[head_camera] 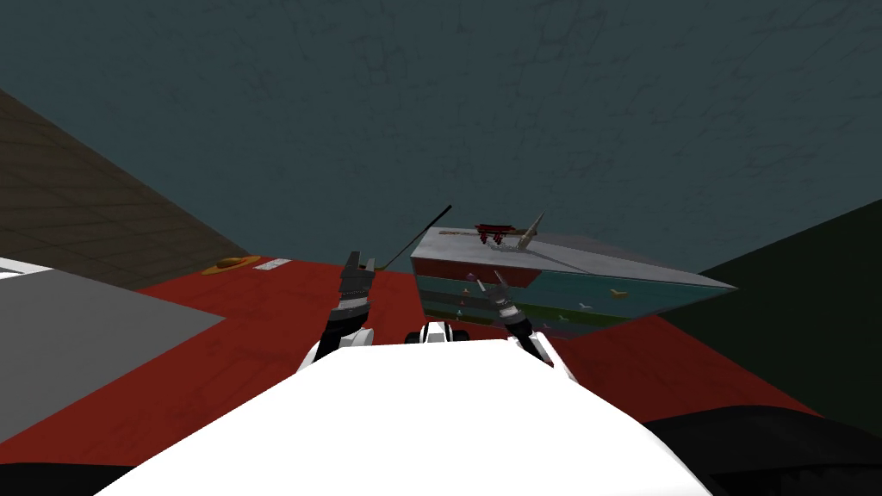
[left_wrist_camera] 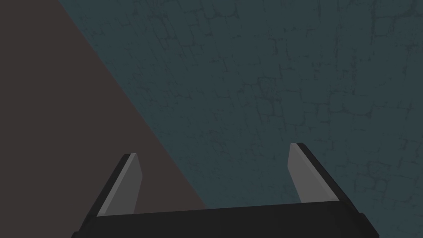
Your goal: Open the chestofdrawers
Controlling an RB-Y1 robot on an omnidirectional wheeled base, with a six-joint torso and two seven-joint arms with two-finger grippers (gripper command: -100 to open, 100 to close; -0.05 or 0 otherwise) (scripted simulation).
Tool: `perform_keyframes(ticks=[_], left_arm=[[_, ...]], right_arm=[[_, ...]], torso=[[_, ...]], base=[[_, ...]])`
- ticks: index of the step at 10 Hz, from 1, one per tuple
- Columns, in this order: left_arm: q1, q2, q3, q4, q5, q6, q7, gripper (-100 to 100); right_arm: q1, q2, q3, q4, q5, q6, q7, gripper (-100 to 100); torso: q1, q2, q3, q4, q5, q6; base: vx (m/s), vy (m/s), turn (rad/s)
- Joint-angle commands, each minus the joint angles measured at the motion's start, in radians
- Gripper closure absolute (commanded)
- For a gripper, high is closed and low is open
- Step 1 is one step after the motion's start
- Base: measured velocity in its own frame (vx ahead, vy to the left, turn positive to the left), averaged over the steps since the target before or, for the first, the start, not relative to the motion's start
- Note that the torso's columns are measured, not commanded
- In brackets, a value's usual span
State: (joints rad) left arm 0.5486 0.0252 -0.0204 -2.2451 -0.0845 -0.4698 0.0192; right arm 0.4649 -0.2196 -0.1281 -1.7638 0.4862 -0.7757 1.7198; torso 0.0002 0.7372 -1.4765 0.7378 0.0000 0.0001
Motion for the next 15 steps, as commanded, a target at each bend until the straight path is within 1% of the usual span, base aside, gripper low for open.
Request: perform_keyframes(ticks=[1,2,3,4,5,6,7,8,9,10,11,13,15], left_arm=[[0.0,0.0,0.0,0.0,0.0,0.0,0.0,0],[0.0,0.0,0.0,0.0,0.0,0.0,0.0,0],[0.0,0.0,0.0,0.0,0.0,0.0,0.0,0],[0.0,0.0,0.0,0.0,0.0,0.0,0.0,0],[0.0,0.0,0.0,0.0,0.0,0.0,0.0,0],[0.0,0.0,0.0,0.0,0.0,0.0,0.0,0],[0.0,0.0,0.0,0.0,0.0,0.0,0.0,0],[0.0,0.0,0.0,0.0,0.0,0.0,0.0,0],[0.0,0.0,0.0,0.0,0.0,0.0,0.0,0],[0.0,0.0,0.0,0.0,0.0,0.0,0.0,0],[0.0,0.0,0.0,0.0,0.0,0.0,0.0,0],[0.0,0.0,0.0,0.0,0.0,0.0,0.0,0],[0.0,0.0,0.0,0.0,0.0,0.0,0.0,0]], right_arm=[[0.011,0.013,-0.013,0.034,0.028,-0.001,0.079,-100],[0.011,0.013,-0.013,0.034,0.028,-0.001,0.103,-100],[0.016,0.024,-0.023,0.058,0.046,-0.003,0.135,-100],[0.016,0.024,-0.023,0.058,0.046,-0.003,0.153,-100],[0.022,0.038,-0.031,0.081,0.062,-0.004,0.189,-100],[0.022,0.038,-0.031,0.081,0.062,-0.004,0.2,-100],[0.027,0.054,-0.039,0.103,0.077,-0.005,0.238,-100],[0.027,0.054,-0.039,0.103,0.077,-0.005,0.243,-100],[0.031,0.074,-0.047,0.123,0.091,-0.006,0.282,-100],[0.036,0.096,-0.053,0.141,0.104,-0.006,0.306,-100],[0.036,0.096,-0.053,0.141,0.104,-0.006,0.316,-100],[0.043,0.151,-0.064,0.171,0.124,-0.006,0.37,-100],[0.049,0.213,-0.072,0.191,0.138,-0.006,0.404,-100]], torso=[[0.0,0.002,0.001,0.0,0.0,0.0],[0.0,0.002,0.001,0.001,0.0,0.0],[-0.001,0.002,0.001,0.001,0.0,0.0],[-0.001,0.001,0.001,0.0,0.0,0.0],[-0.001,0.001,0.0,0.0,0.0,0.0],[0.001,0.0,0.0,0.0,0.0,0.0],[0.0,0.001,0.0,0.0,0.0,0.0],[0.0,0.001,0.0,0.0,0.0,0.0],[-0.001,0.001,0.001,0.0,0.0,0.0],[0.0,0.001,0.001,0.0,0.0,0.0],[0.0,0.0,0.0,0.0,0.0,0.0],[-0.001,0.002,0.001,0.0,0.0,0.0],[0.0,0.001,0.001,0.0,0.0,0.0]], base=[[0.054,0.053,-0.052],[0.046,0.039,-0.023],[0.055,0.029,-0.057],[0.046,0.028,-0.025],[0.056,0.047,-0.04],[0.048,0.039,-0.026],[0.055,0.037,-0.041],[0.045,0.03,-0.024],[0.051,0.032,-0.037],[0.073,0.044,-0.072],[0.054,0.04,-0.018],[0.04,0.031,-0.033],[0.045,0.037,-0.031]])
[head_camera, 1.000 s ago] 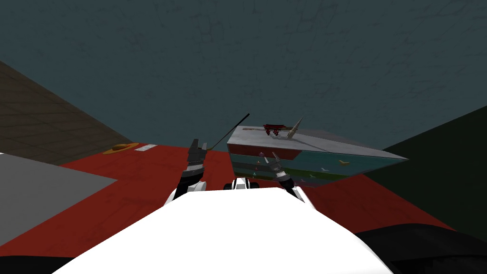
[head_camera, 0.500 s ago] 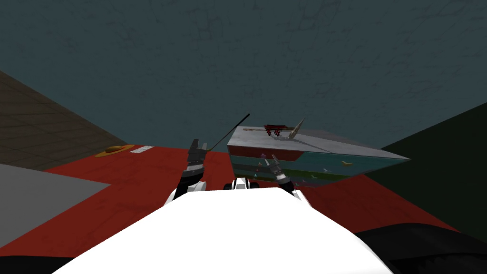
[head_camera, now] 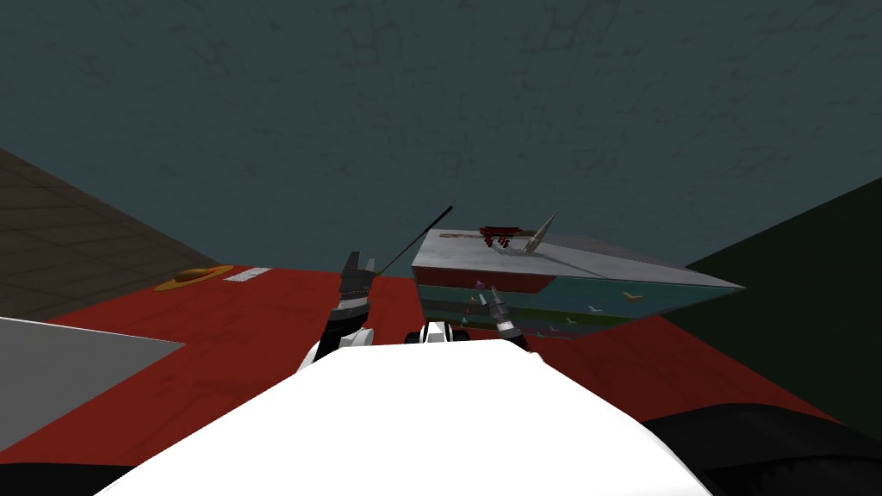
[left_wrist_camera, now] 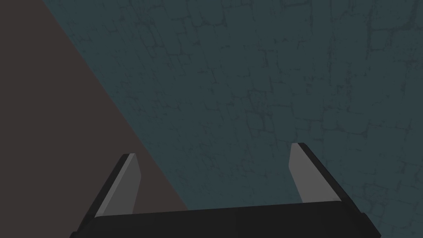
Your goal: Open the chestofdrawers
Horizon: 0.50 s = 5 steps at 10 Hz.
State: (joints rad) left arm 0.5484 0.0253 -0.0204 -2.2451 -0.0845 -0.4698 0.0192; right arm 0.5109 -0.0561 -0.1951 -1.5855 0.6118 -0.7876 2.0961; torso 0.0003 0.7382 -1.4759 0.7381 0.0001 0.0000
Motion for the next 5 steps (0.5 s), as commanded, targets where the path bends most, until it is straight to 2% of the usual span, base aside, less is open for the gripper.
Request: perform_keyframes(ticks=[1,2,3,4,5], left_arm=[[0.0,0.0,0.0,0.0,0.0,0.0,0.0,0],[0.0,0.0,0.0,0.0,0.0,0.0,0.0,0],[0.0,0.0,0.0,0.0,0.0,0.0,0.0,0],[0.0,0.0,0.0,0.0,0.0,0.0,0.0,0],[0.0,0.0,0.0,0.0,0.0,0.0,0.0,0]], right_arm=[[0.004,0.078,-0.007,0.018,0.016,0.006,0.037,-100],[0.005,0.096,-0.008,0.021,0.018,0.006,0.042,-100],[0.006,0.082,-0.008,0.019,0.015,0.004,0.037,-100],[0.002,0.071,-0.01,-0.006,0.018,0.033,0.017,-100],[0.002,0.076,-0.008,0.004,0.018,0.019,0.028,-100]], torso=[[0.0,0.0,0.0,0.0,0.0,0.0],[0.0,0.0,0.0,0.0,0.0,0.0],[-0.001,0.001,0.0,0.0,0.0,0.0],[-0.002,0.001,0.001,0.0,0.0,0.0],[0.0,-0.001,-0.001,0.0,0.0,0.0]], base=[[0.035,0.031,-0.022],[0.024,0.017,-0.009],[0.009,0.007,-0.001],[0.047,0.031,0.037],[0.031,0.018,0.01]])
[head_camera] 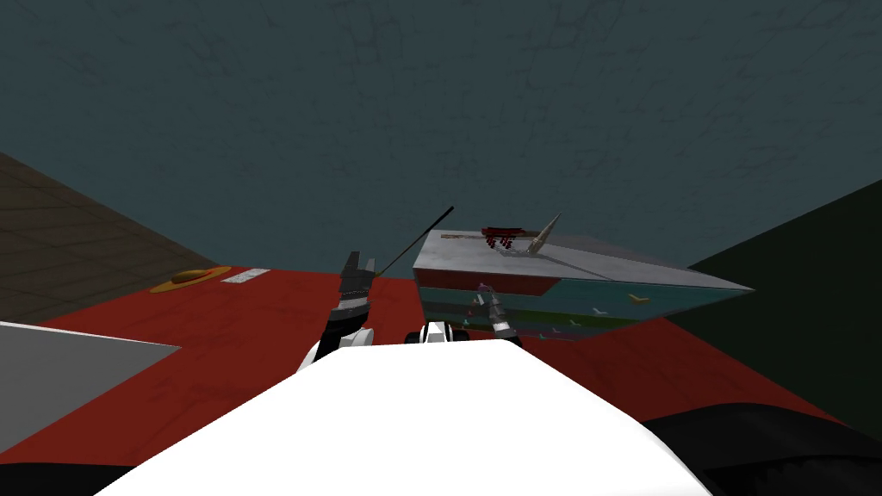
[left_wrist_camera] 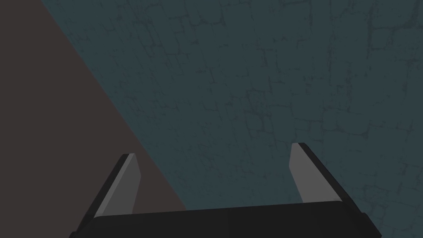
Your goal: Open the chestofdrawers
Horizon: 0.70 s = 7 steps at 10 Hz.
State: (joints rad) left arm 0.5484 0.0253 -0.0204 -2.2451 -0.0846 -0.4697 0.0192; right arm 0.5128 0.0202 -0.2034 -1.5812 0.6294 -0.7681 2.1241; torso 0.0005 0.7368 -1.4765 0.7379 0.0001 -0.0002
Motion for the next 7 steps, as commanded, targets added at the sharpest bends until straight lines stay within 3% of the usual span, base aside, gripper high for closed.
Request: perform_keyframes(ticks=[1,7], left_arm=[[0.0,0.0,0.0,0.0,0.0,0.0,0.0,0],[-0.001,0.0,0.0,0.0,0.0,0.0,0.0,0]], right_arm=[[-0.001,-0.001,0.0,-0.002,0.0,0.005,-0.003,100],[0.017,-0.013,0.001,-0.036,-0.002,0.006,-0.021,100]], torso=[[-0.001,0.001,0.0,0.0,0.0,0.0],[-0.001,-0.004,-0.001,-0.005,-0.004,-0.003]], base=[[0.007,-0.004,-0.021],[-0.154,0.021,-0.016]])
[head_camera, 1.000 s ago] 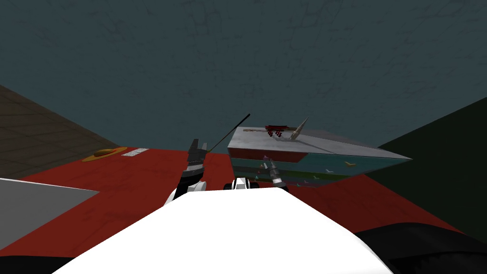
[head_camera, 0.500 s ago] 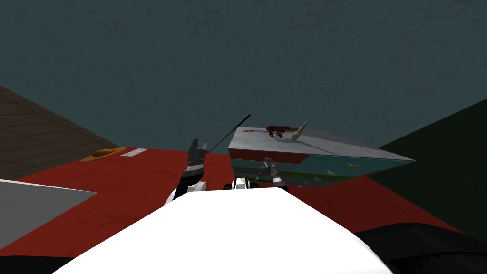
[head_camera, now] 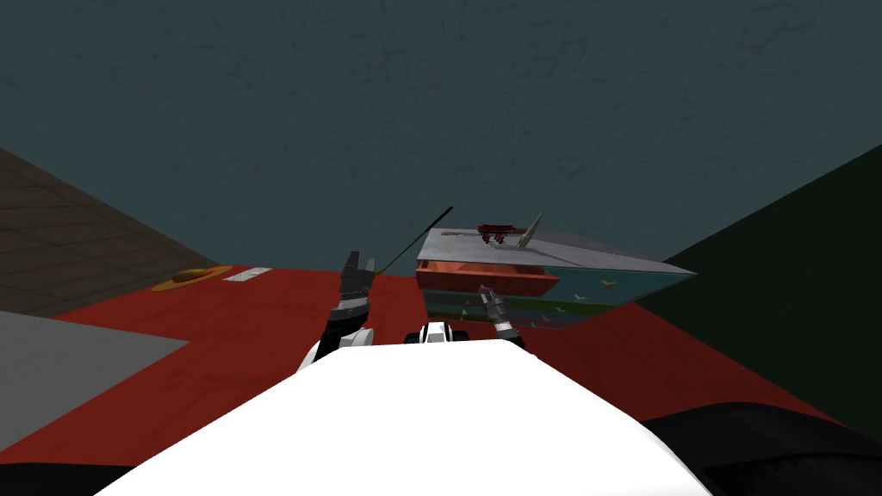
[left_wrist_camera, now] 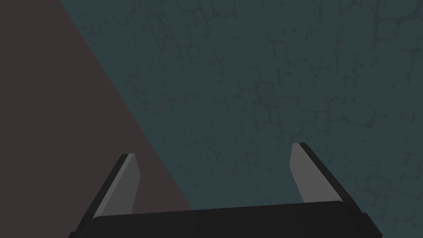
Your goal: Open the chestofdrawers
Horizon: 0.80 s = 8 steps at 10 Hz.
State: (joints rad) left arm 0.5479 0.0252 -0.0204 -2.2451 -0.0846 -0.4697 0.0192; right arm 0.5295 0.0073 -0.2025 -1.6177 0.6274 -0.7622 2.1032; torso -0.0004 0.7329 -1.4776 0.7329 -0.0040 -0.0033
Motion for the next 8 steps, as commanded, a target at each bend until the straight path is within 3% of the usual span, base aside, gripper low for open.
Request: perform_keyframes(ticks=[1,8], left_arm=[[0.0,0.0,0.0,0.0,0.0,0.0,0.0,0],[0.0,0.0,0.0,0.0,0.0,0.0,0.0,0]], right_arm=[[0.014,-0.004,0.005,-0.001,0.003,-0.001,-0.005,100],[0.042,-0.015,0.012,-0.008,0.005,-0.015,-0.016,100]], torso=[[-0.001,-0.005,-0.003,0.002,0.002,0.002],[-0.001,0.003,0.002,0.0,0.0,0.002]], base=[[-0.14,0.035,-0.022],[-0.172,0.02,-0.019]])
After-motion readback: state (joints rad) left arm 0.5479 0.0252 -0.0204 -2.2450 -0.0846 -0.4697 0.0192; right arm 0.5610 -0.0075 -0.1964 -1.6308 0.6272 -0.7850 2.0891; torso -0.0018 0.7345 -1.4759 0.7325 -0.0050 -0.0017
